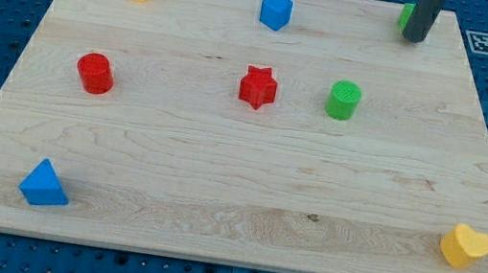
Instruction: Point your arm at the green circle
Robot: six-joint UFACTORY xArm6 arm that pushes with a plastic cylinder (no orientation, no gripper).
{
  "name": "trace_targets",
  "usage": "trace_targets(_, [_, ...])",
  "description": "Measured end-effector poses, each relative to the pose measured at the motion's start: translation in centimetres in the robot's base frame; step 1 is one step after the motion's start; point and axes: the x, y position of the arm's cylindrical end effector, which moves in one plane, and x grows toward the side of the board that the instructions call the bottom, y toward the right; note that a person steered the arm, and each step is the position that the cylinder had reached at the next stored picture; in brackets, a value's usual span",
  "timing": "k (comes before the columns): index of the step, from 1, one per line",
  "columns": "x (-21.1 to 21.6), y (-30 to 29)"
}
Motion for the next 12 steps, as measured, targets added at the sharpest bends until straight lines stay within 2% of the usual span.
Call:
trace_targets(2, [0.0, -5.8])
trace_targets(3, [0.0, -6.3])
trace_targets(5, [3.9, -2.9])
trace_targets(6, [4.3, -2.6])
trace_targets(8, [8.0, -2.4])
trace_targets(12, [9.2, -2.4])
